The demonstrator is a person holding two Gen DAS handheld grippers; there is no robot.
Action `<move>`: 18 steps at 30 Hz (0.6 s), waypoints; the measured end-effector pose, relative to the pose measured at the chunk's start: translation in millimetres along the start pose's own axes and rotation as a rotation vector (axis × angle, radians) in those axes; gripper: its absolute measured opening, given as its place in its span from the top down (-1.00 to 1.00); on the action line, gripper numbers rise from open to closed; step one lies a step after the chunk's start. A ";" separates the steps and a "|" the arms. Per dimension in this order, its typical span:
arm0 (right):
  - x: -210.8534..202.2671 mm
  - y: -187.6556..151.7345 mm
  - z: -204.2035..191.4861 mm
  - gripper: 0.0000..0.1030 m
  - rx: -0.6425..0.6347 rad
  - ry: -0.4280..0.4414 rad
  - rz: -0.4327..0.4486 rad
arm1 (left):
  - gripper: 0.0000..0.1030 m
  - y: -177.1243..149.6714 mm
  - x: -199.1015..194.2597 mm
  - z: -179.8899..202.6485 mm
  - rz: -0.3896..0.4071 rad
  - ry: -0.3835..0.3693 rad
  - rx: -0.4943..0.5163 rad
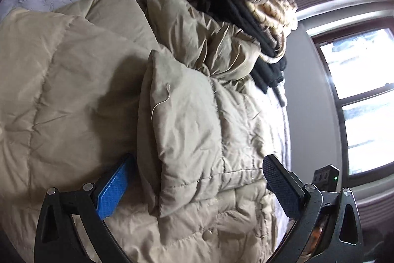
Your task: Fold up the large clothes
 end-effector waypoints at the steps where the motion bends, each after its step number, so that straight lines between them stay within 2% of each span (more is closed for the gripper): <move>1: -4.0 1.1 7.7 -0.57 0.031 0.014 0.014 | -0.71 0.5 2.7 2.5 0.000 0.017 0.008; 2: -6.7 3.7 13.1 -0.57 0.048 0.021 0.026 | -0.24 1.1 5.3 5.8 -0.006 0.032 0.017; 3: -6.4 3.1 13.4 -0.57 0.055 0.021 0.031 | 0.07 1.2 6.3 7.9 -0.008 0.056 0.034; 4: -7.3 3.0 15.7 -0.57 0.057 0.021 0.032 | 0.70 1.3 6.2 9.1 -0.010 0.084 0.055; 8: -6.0 -6.2 7.9 -0.57 0.036 0.017 0.027 | 0.75 1.3 -6.3 -1.3 0.031 0.131 0.074; 12: 5.4 -23.8 -12.6 -0.57 0.010 0.013 0.032 | 0.75 0.6 -5.1 -28.8 0.020 0.176 0.041; 15: 2.7 -24.7 -12.8 -0.57 0.044 0.032 0.069 | 0.75 3.0 -5.6 -39.7 0.032 0.165 -0.001; 18: -18.2 -18.3 -1.5 -0.56 0.101 0.057 0.143 | 0.75 0.6 -5.6 -43.8 0.036 0.176 0.010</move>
Point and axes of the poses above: each gripper's, at about its wrist camera, not at the fingertips, and x roughly the way its jaws point, z to its right, y to its top, the point moved 5 cm from there along x, roughly the way its jaws point, and after that the axes turned 7 degrees about y, right-handed, at the moved point
